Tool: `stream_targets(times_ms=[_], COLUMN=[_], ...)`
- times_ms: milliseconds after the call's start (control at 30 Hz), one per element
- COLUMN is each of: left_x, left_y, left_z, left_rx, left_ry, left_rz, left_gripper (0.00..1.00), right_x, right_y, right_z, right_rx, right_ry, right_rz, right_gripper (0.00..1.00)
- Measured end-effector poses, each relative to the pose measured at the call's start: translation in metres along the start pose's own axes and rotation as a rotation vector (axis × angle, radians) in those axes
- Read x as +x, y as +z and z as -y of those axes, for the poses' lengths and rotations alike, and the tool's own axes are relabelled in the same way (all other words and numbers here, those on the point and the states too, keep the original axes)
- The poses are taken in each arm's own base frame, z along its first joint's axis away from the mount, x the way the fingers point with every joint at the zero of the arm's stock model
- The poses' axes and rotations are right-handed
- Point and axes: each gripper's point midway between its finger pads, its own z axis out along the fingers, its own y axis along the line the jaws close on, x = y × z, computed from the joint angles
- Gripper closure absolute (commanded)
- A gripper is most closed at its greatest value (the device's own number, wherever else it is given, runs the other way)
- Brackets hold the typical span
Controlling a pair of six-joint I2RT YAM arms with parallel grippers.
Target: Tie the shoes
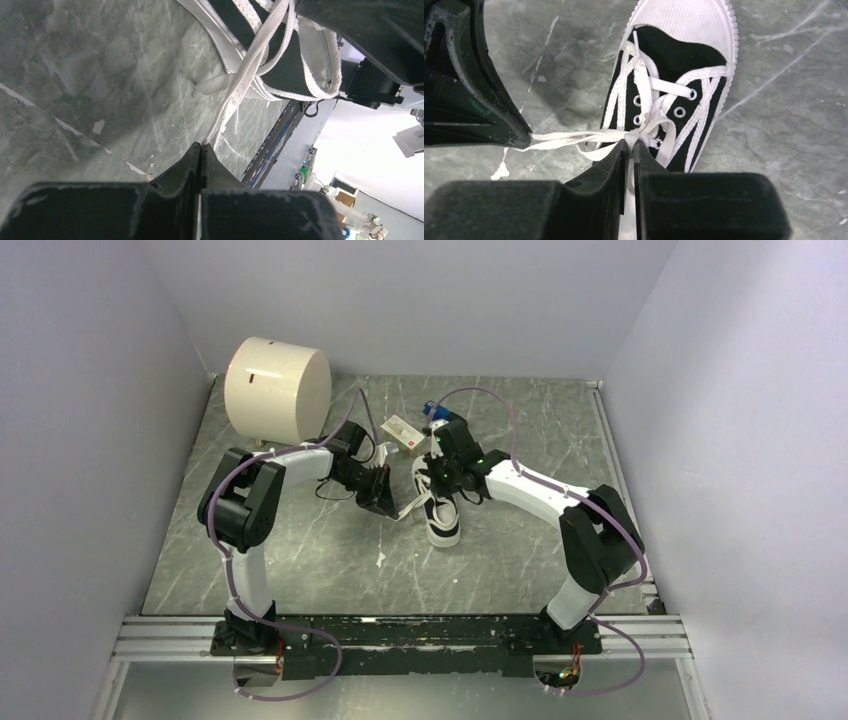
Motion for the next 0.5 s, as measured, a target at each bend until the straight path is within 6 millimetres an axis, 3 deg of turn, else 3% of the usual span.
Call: stream_targets(times_ms=[100, 500], left_x=[0.000, 0.002], left_y=[0.000, -0.001], left_z=[0.000, -0.004], left_rx=[-0.001, -0.033], left_ry=[-0.001, -0.014], left_rz=[-0.001, -0.007], left_gripper=[0.95, 0.95], right_x=[-0.001, -0.006], right_y=[-0.001, -0.022], right_z=[0.004, 0.027], right_rx=[0.028, 0.163], right_ry=[0.022, 0.063], right_rz=[0.009, 0.088], right_gripper=[1.00, 1.00])
